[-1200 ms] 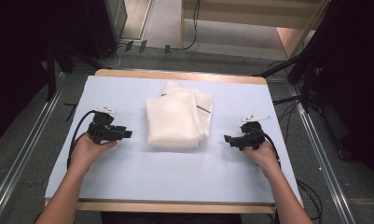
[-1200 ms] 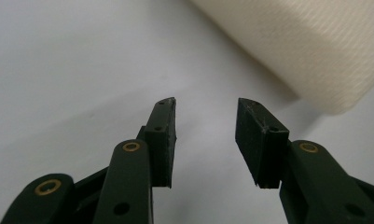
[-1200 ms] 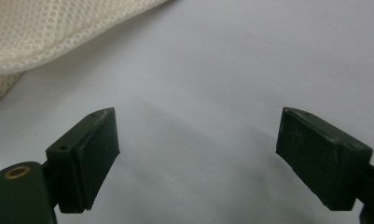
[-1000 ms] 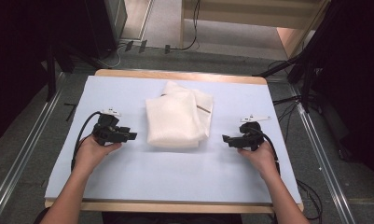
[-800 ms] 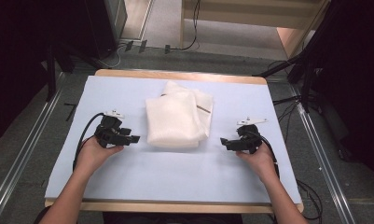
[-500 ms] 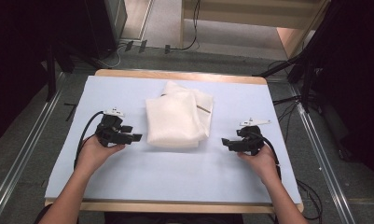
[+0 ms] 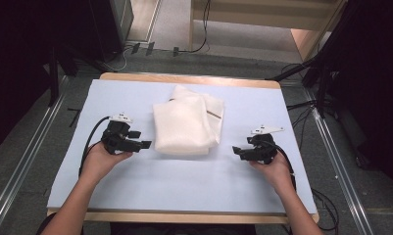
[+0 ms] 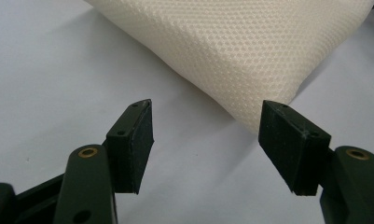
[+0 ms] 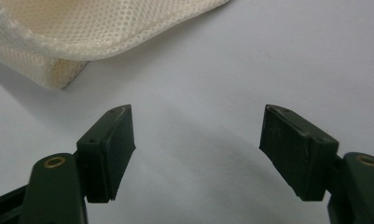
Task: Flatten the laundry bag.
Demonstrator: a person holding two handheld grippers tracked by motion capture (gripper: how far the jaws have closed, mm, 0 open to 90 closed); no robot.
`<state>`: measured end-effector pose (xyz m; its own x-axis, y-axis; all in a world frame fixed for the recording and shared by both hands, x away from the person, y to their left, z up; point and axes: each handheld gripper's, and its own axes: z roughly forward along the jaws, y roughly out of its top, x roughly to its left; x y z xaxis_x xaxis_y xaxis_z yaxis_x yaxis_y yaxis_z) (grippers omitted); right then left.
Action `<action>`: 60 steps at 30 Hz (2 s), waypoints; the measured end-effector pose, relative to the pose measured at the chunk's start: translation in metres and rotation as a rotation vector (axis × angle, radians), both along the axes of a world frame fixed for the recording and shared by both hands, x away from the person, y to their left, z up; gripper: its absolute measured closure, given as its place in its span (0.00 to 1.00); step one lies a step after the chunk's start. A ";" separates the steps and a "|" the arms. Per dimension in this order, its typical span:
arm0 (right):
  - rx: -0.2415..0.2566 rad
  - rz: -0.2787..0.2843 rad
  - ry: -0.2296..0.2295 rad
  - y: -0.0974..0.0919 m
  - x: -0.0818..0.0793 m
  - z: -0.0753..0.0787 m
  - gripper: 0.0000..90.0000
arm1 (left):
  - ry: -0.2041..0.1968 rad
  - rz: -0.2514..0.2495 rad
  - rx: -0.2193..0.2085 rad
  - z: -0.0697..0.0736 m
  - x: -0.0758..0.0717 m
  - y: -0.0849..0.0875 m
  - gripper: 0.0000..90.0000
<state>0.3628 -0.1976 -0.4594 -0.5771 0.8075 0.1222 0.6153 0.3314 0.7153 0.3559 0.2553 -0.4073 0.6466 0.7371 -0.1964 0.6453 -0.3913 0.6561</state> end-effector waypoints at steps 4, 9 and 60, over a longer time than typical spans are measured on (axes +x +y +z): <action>0.010 0.005 -0.001 0.001 -0.002 0.003 0.35 | 0.023 0.002 -0.014 0.006 0.000 -0.003 0.42; 0.023 0.018 0.002 0.003 -0.006 0.007 0.43 | 0.032 -0.001 -0.022 0.012 -0.002 -0.009 0.45; 0.059 0.006 0.044 0.011 -0.003 0.025 0.55 | -0.031 -0.236 0.102 -0.018 0.017 -0.158 0.32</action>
<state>0.3595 -0.1869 -0.4340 -0.5747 0.7948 0.1949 0.6446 0.2929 0.7062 0.3734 0.0973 -0.4249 0.8077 0.5801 -0.1056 0.5082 -0.5941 0.6236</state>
